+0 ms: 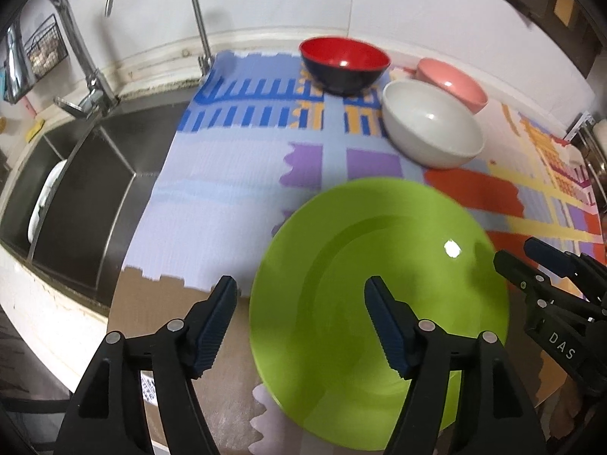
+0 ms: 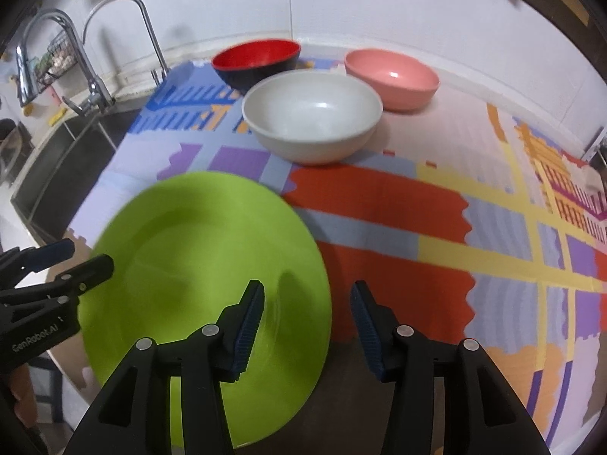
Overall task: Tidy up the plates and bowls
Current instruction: 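Lower the green plate onto the mat and open both tools, then move both tools to the white bowl rim and close on it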
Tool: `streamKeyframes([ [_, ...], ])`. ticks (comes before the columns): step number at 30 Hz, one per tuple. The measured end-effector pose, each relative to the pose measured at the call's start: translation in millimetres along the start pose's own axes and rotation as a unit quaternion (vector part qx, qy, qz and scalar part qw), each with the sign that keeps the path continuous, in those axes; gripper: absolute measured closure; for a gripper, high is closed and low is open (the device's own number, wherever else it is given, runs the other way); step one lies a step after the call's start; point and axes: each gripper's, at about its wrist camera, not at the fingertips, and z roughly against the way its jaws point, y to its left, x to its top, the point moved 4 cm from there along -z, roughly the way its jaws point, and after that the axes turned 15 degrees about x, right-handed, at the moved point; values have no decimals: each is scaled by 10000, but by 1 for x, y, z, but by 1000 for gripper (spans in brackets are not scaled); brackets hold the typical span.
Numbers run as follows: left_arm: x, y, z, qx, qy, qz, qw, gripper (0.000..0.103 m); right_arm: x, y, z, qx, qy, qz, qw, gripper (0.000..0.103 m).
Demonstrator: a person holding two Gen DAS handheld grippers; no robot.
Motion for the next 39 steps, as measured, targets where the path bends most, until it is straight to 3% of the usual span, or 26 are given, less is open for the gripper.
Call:
streamKeyframes([
  [20, 78, -35, 20, -130, -730, -160, 9971, 30, 59, -30, 37, -45, -777, -80, 9969, 55],
  [39, 144, -71, -35, -123, -779, -548, 9954, 31, 114, -67, -2, 138, -867, -379, 9954, 55],
])
